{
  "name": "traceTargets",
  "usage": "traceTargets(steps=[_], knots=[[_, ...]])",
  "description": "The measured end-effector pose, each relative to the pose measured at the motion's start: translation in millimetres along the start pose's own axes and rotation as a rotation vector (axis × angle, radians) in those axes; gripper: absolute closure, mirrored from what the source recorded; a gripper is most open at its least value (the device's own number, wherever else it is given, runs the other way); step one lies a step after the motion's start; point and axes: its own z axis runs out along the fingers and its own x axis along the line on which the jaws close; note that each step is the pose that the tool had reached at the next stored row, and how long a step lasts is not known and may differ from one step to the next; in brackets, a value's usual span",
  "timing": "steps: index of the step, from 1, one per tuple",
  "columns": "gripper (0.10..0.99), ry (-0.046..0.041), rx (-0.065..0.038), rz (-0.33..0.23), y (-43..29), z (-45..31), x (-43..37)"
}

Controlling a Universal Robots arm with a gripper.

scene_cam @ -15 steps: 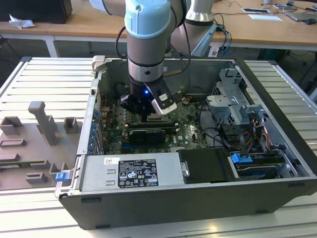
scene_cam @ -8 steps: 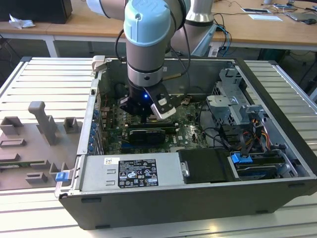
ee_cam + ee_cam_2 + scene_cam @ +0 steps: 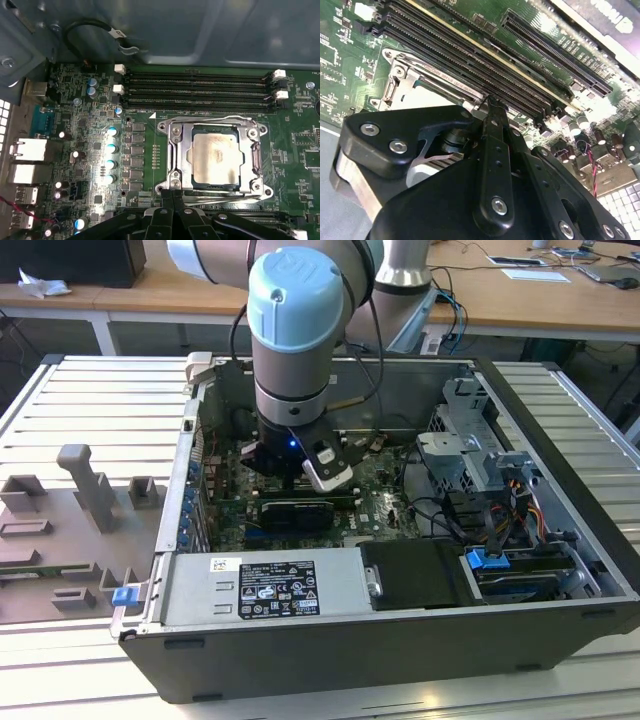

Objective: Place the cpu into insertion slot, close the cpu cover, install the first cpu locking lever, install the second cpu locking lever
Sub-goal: 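Install the second cpu locking lever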

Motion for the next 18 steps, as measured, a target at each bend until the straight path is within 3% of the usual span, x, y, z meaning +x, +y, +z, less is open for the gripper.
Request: traceTargets(steps=[8, 18], knots=[[0.980, 0.0001, -0.021, -0.003, -2.2, 3.2, 3.5], [0.980, 0.0006, -0.037, -0.006, -3.5, 8.9, 7.0]])
